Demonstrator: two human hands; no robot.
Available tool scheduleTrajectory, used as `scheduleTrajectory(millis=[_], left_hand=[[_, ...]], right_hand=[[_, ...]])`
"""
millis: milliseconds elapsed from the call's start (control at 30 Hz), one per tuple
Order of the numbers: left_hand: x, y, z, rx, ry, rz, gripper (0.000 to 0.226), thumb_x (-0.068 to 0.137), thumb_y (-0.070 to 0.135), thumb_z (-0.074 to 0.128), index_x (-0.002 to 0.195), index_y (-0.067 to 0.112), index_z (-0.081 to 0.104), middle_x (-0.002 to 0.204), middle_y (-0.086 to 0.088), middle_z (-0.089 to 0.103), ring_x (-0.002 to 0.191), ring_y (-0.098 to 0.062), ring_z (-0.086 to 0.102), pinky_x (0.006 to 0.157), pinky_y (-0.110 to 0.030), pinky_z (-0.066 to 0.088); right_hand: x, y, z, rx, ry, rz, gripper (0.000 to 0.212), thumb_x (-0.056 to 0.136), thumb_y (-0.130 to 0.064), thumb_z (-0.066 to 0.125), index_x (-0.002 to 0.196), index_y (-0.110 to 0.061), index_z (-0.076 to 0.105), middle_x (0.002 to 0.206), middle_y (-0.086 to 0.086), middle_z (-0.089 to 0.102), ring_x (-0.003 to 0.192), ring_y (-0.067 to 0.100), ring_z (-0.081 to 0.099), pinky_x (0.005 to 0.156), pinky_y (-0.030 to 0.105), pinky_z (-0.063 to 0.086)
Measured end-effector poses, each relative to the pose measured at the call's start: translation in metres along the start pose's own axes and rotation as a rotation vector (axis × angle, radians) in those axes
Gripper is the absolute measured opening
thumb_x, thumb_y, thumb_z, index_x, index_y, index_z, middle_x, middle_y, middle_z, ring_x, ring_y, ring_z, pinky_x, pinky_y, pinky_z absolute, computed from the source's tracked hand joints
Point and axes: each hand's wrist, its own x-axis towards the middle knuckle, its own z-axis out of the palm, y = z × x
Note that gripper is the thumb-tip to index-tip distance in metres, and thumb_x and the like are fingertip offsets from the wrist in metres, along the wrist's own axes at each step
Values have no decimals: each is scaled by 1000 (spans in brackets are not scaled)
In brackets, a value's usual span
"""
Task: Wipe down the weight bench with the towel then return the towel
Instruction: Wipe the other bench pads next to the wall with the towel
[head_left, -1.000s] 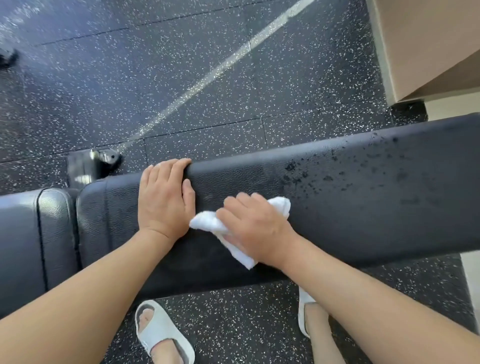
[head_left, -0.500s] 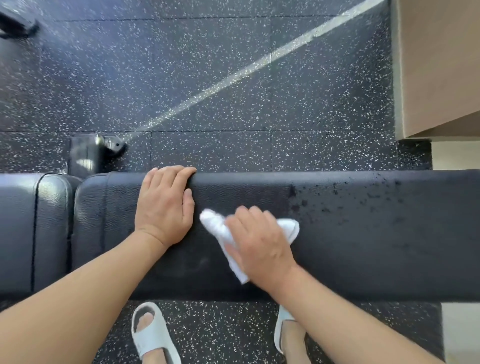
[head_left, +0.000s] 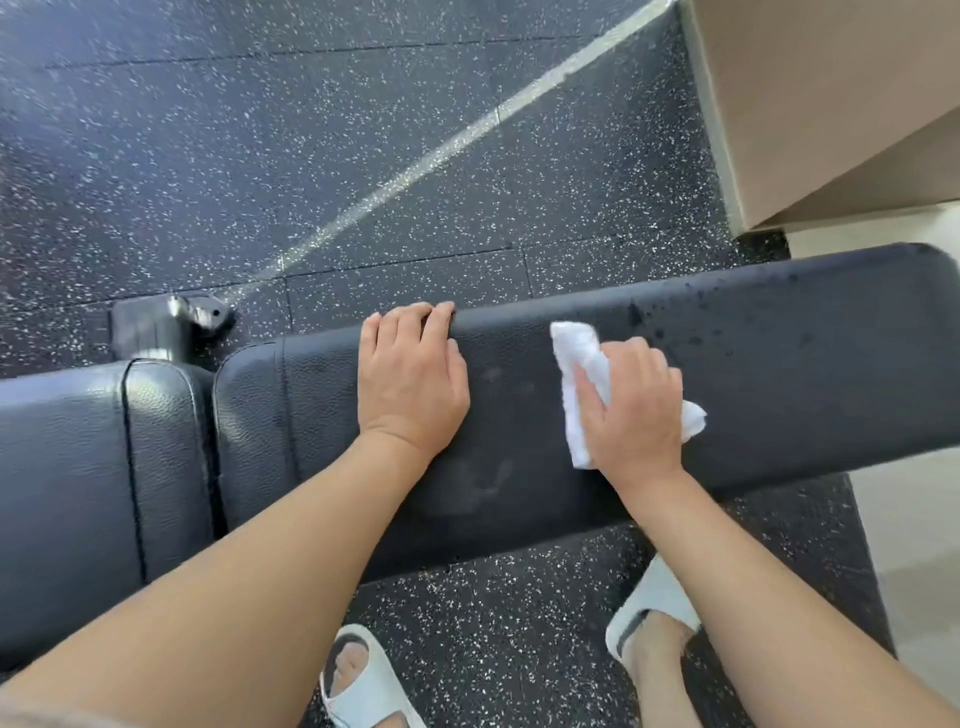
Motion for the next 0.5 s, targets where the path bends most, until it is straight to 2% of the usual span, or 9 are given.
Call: scheduleTrajectory(millis=[33,100,233,333,500], left_hand=[[-1,-1,-2,-16,-7,8,48,100,30,41,143,16,59,134,-8,62,129,-31,53,120,-49,30],[-1,-7,-6,-68,-37,55,49,100,30,41,145,16,57,137,-8,61,130,-31,51,120,-50,30],[-10,-44,-23,-138,-129,185,57,96,29,38,148,14,54,147,-13,55,137,-35,48,120,-50,33],[-36,-88,-39,-119,-115,120,57,97,32,42,150,15,54,155,-13,49,142,-35,43,123,-46,30],[-64,-99,-55,-47,-100,38,61,95,31,35,151,11,52,160,-15,42,147,-39,37,123,-51,29]], right_hand=[[1,-8,3,-5,25,133,21,95,-28,51,84,-10,52,82,7,48,70,30,44,64,40,30],[-7,-38,9,-11,49,244,19,95,-29,51,89,-11,53,86,7,50,73,31,45,65,40,32],[-41,-131,23,25,-20,21,18,92,-30,54,90,-12,57,86,7,54,72,31,49,62,43,39],[-61,-187,35,84,-81,-71,23,90,-35,52,93,-13,59,88,5,56,74,28,50,63,42,39],[-66,-192,45,101,-9,-239,19,90,-33,66,94,-16,58,87,2,55,75,25,49,64,39,32]])
